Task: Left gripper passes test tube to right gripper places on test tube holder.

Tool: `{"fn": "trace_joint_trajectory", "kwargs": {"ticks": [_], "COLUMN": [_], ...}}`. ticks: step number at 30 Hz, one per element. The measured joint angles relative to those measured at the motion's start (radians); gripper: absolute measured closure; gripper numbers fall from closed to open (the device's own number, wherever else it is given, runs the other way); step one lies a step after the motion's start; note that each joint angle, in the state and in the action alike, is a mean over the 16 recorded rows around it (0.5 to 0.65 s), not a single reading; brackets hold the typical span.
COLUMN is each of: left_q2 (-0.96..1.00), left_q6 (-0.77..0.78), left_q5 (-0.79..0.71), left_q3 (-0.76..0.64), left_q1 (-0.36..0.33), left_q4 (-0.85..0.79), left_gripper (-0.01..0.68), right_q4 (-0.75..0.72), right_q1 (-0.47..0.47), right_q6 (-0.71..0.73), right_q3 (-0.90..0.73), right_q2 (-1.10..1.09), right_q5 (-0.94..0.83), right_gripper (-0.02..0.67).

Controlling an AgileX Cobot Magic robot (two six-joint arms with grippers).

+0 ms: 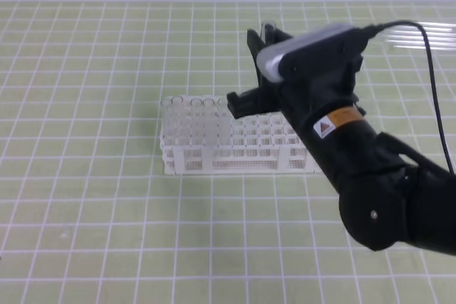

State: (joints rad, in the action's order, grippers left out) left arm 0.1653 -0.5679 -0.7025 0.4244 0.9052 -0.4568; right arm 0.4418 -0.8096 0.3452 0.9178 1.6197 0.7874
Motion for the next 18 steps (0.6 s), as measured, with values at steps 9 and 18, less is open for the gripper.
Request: {"fn": "trace_joint_trajectory", "kwargs": {"ticks": [9, 18], "left_q2": [-0.001, -0.002], "left_q6": [0.000, 0.000], "left_q5": [-0.003, -0.003], "left_q3": [0.000, 0.000], "left_q1": [0.000, 0.000], "left_q4": [0.001, 0.001], "left_gripper": [0.671, 0.671], "right_q4": [-0.049, -0.115], "right_q1": [0.000, 0.000], "right_q6": [-0.068, -0.084], "right_q3": [-0.036, -0.036], "right_q2": [0.043, 0.087], "right_q5": [0.058, 0.076], "right_gripper": [0.550, 0.550]}}
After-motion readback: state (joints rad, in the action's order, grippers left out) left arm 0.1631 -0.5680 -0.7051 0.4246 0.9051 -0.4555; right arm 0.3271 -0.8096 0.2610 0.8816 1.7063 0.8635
